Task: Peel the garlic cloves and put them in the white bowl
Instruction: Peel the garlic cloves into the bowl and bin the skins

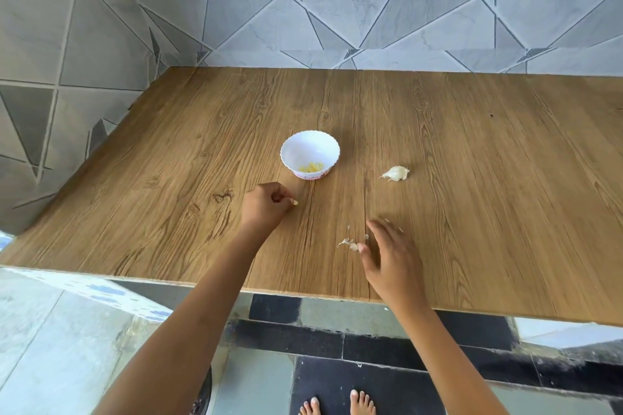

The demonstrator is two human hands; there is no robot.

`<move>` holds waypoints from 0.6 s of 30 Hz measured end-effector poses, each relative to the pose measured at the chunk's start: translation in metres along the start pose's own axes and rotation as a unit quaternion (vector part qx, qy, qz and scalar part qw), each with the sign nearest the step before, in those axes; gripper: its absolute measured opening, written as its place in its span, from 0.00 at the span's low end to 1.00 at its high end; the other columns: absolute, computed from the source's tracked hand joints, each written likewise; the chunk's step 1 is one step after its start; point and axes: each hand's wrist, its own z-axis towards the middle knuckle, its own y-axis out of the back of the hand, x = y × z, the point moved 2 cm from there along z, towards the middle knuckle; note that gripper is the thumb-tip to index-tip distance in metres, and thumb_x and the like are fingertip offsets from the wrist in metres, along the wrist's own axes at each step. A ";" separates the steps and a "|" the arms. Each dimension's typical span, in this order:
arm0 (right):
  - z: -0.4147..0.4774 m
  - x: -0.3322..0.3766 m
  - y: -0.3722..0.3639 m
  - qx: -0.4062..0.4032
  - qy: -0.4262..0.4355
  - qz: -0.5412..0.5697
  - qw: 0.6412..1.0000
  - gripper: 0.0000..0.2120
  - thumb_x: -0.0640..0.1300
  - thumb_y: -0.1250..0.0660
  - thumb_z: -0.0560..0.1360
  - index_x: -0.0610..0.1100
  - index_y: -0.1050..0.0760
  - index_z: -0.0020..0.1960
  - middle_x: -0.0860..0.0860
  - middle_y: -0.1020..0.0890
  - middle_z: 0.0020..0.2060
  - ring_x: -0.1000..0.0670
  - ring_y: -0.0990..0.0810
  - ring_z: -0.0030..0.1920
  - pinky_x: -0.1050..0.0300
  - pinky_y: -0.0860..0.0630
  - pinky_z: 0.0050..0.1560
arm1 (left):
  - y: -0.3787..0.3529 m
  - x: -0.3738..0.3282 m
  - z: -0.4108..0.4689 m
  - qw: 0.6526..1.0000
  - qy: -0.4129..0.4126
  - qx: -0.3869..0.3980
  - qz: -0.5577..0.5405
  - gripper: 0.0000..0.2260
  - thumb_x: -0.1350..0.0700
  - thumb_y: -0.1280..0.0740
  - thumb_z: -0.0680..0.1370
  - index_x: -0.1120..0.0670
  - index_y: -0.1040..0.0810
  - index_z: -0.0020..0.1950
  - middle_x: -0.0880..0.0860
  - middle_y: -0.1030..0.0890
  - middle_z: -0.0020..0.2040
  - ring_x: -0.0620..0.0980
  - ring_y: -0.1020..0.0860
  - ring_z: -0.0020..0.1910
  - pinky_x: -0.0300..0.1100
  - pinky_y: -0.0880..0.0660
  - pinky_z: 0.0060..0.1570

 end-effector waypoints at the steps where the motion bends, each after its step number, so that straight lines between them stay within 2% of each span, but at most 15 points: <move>1: -0.001 0.000 0.000 -0.001 -0.001 -0.004 1.000 0.19 0.41 0.27 0.71 0.37 0.23 0.60 0.42 0.20 0.59 0.40 0.22 0.60 0.41 0.28 0.61 | -0.001 0.000 0.000 1.000 -0.005 0.002 0.009 0.03 0.61 0.27 0.71 0.54 0.19 0.40 0.49 0.21 0.34 0.47 0.24 0.36 0.36 0.29 0.36; 4: -0.001 0.001 0.000 -0.003 -0.004 -0.007 1.000 0.18 0.44 0.32 0.74 0.38 0.23 0.60 0.42 0.21 0.59 0.41 0.23 0.61 0.41 0.28 0.62 | 0.001 -0.001 -0.001 1.000 -0.016 -0.006 0.018 0.02 0.61 0.28 0.72 0.55 0.18 0.43 0.46 0.22 0.34 0.43 0.26 0.35 0.29 0.33 0.34; 7: -0.003 0.000 0.001 0.004 -0.015 0.009 1.000 0.19 0.48 0.37 0.75 0.38 0.23 0.61 0.44 0.21 0.61 0.42 0.24 0.63 0.42 0.30 0.64 | 0.006 -0.002 -0.008 0.999 -0.029 -0.028 0.015 0.06 0.64 0.31 0.74 0.53 0.18 0.44 0.46 0.21 0.37 0.40 0.26 0.34 0.25 0.35 0.32; 10: -0.002 0.001 0.002 0.006 -0.020 0.024 1.000 0.21 0.51 0.43 0.76 0.39 0.23 0.61 0.44 0.21 0.61 0.43 0.24 0.63 0.46 0.31 0.65 | 0.001 -0.012 -0.026 0.996 -0.089 -0.007 0.026 0.09 0.67 0.33 0.73 0.56 0.16 0.46 0.48 0.19 0.38 0.40 0.25 0.34 0.25 0.32 0.36; 12: -0.004 0.000 0.004 0.000 -0.029 0.036 0.999 0.19 0.48 0.40 0.76 0.39 0.23 0.61 0.44 0.21 0.60 0.43 0.24 0.63 0.46 0.29 0.64 | -0.014 -0.022 -0.041 0.987 -0.149 0.030 0.060 0.11 0.70 0.35 0.72 0.59 0.16 0.48 0.50 0.17 0.41 0.42 0.23 0.36 0.22 0.32 0.39; 14: -0.007 -0.003 0.006 -0.011 -0.037 0.023 0.999 0.18 0.46 0.37 0.74 0.38 0.23 0.61 0.43 0.21 0.60 0.42 0.23 0.62 0.44 0.27 0.62 | -0.033 -0.032 -0.049 0.972 -0.199 0.075 0.103 0.16 0.72 0.39 0.71 0.61 0.18 0.53 0.54 0.16 0.49 0.49 0.19 0.45 0.28 0.29 0.45; 16: -0.011 -0.008 0.011 -0.019 -0.040 0.000 0.999 0.18 0.45 0.37 0.74 0.38 0.23 0.60 0.43 0.20 0.59 0.42 0.23 0.62 0.44 0.29 0.62 | -0.050 -0.044 -0.054 0.951 -0.244 0.121 0.147 0.19 0.72 0.42 0.72 0.61 0.20 0.58 0.57 0.19 0.56 0.54 0.20 0.54 0.37 0.27 0.51; 18: -0.015 -0.011 0.015 -0.022 -0.036 -0.015 0.999 0.18 0.45 0.37 0.74 0.38 0.23 0.60 0.43 0.21 0.60 0.42 0.23 0.62 0.46 0.31 0.62 | -0.062 -0.057 -0.058 0.926 -0.278 0.152 0.205 0.20 0.71 0.41 0.73 0.59 0.22 0.62 0.55 0.21 0.60 0.55 0.22 0.57 0.43 0.26 0.53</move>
